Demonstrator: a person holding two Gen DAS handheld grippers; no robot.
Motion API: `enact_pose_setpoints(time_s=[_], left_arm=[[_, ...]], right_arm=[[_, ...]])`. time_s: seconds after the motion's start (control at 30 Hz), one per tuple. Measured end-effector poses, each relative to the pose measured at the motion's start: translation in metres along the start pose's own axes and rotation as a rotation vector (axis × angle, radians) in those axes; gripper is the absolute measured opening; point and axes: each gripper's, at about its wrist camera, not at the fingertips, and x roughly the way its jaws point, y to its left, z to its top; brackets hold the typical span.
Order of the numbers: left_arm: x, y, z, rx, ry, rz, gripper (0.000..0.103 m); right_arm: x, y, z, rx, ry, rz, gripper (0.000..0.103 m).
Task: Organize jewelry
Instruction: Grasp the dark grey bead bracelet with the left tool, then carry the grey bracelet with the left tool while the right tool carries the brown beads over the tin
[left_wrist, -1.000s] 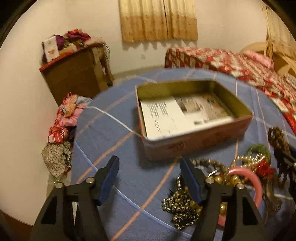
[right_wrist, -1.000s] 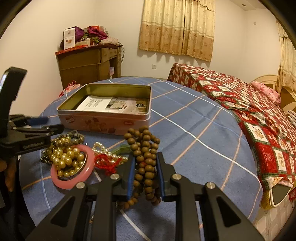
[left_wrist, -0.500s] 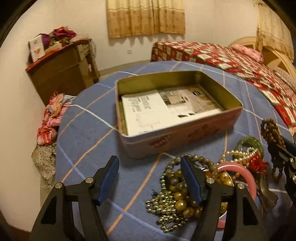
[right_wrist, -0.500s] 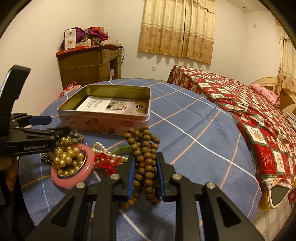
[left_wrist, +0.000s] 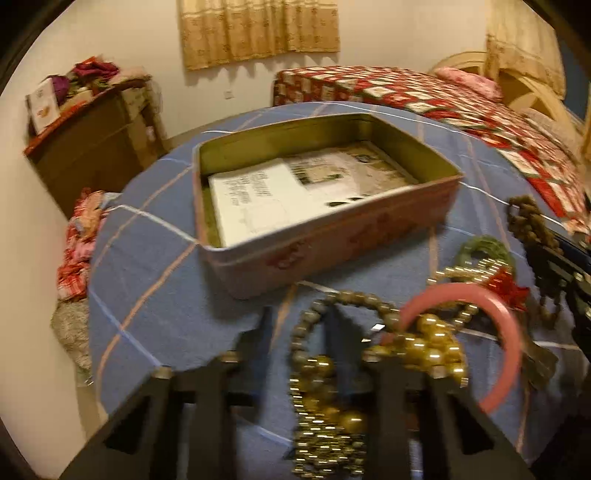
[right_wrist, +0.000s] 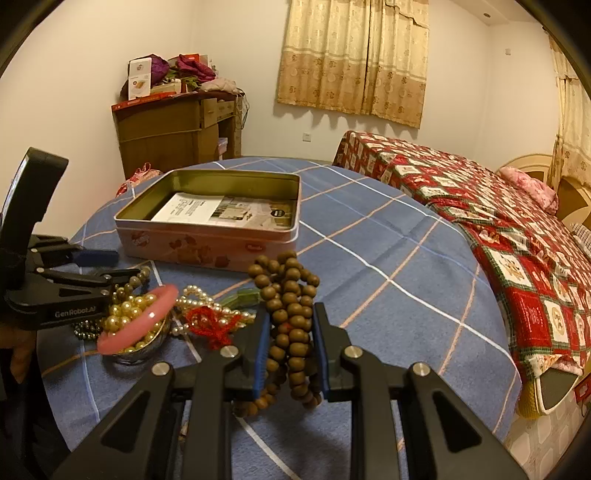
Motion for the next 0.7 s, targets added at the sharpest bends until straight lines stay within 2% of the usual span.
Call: enact_pose_setpoints(time_s=[0.1, 0.17, 0.27, 0.47, 0.7], left_arm=[[-0.002, -0.004, -0.001, 0.015, -0.002, -0.014, 0.015], [-0.004, -0.004, -0.002, 0.012, -0.008, -0.02, 0.009], [-0.008, -0.001, -0.003, -0.002, -0.029, -0.016, 0.009], [-0.041, 0.003, 0.007, -0.008, -0.154, 0.04, 0.009], [-0.081, 0.011, 0.027, -0.017, -0.276, 0.051, 0.009]], right_arm=[[0.0, 0.0, 0.0, 0.0, -0.002, -0.004, 0.024], [-0.001, 0.0, 0.0, -0.001, -0.004, -0.007, 0.024], [-0.001, 0.001, 0.0, -0.004, -0.007, -0.007, 0.024], [-0.006, 0.002, 0.003, -0.004, -0.031, -0.015, 0.024], [-0.013, -0.001, 0.016, -0.012, -0.07, -0.034, 0.024]])
